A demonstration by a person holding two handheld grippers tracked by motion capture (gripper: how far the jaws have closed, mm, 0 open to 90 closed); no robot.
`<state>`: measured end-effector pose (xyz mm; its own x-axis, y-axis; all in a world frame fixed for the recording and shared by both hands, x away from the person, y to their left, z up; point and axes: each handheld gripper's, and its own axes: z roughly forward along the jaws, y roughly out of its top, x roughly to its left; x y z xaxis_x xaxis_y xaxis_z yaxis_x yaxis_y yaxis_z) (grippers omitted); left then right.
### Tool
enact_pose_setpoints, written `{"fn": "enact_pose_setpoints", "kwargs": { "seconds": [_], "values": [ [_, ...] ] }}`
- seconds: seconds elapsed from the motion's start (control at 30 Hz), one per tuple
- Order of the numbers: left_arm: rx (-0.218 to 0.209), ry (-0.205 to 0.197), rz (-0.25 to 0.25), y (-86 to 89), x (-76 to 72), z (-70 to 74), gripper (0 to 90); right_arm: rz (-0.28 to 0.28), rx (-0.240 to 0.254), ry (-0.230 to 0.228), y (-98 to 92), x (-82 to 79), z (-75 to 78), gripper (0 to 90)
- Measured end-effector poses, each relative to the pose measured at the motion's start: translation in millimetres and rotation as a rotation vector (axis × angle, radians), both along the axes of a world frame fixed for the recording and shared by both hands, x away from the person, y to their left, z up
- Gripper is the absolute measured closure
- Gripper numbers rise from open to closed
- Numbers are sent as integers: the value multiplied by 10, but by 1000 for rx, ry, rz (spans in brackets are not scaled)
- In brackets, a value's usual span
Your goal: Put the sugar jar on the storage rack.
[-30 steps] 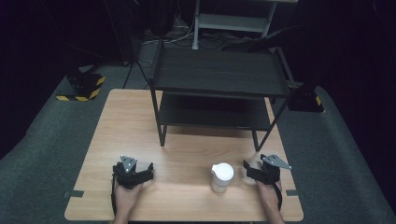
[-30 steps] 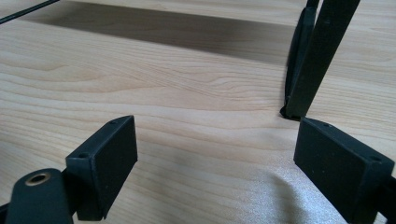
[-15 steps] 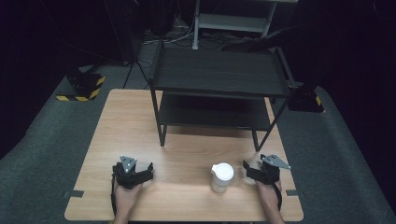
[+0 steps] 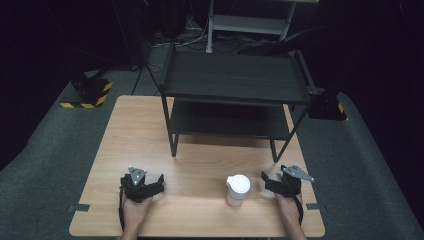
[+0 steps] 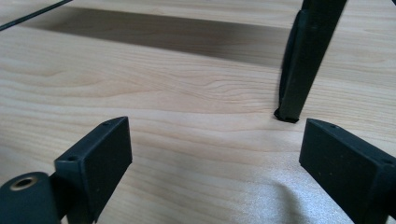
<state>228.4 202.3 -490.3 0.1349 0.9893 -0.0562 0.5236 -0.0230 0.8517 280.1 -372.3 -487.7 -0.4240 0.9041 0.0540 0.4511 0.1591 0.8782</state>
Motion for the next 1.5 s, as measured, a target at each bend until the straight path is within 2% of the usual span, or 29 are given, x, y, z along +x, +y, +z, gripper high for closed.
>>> {"fn": "enact_pose_setpoints", "kwargs": {
  "seconds": [0.07,0.23,0.4,0.47,0.53,0.57,0.6,0.63,0.67,0.87,1.03,1.07,1.2,1.5],
  "values": [
    [0,0,0,0,-1,0,18,14,-4,4,-10,-11,11,44],
    [1,-1,-1,0,-1,0,18,57,-4,-2,-42,-139,34,32],
    [2,-1,-2,-1,-1,0,18,108,-23,-20,-49,-343,52,31],
    [1,-1,-2,-1,-2,0,18,116,-21,-28,-53,-385,48,32],
    [1,-2,-2,0,-3,-1,18,131,-6,-50,-73,-524,30,34],
    [1,-2,-2,0,-3,-1,18,131,-6,-50,-73,-524,30,34],
    [2,-1,-3,-1,-2,0,18,144,-8,-61,-75,-612,25,35],
    [2,-1,-3,-1,-2,0,18,144,-8,-61,-75,-612,25,35],
    [1,-1,-2,-1,-2,-1,18,160,-13,-69,-73,-684,21,36],
    [0,-2,-1,-1,-2,-1,18,220,-4,-75,-28,-869,30,36],
    [1,-1,-2,-1,-2,0,18,267,-5,-86,56,-931,56,36],
    [0,-2,-2,1,-2,-1,18,291,-7,-83,108,-933,73,36],
    [-1,-3,-3,3,-3,-2,18,325,-19,-70,221,-907,117,36],
    [-5,-5,-2,11,-8,-3,18,344,-39,-61,438,-788,169,40]
  ]
}}
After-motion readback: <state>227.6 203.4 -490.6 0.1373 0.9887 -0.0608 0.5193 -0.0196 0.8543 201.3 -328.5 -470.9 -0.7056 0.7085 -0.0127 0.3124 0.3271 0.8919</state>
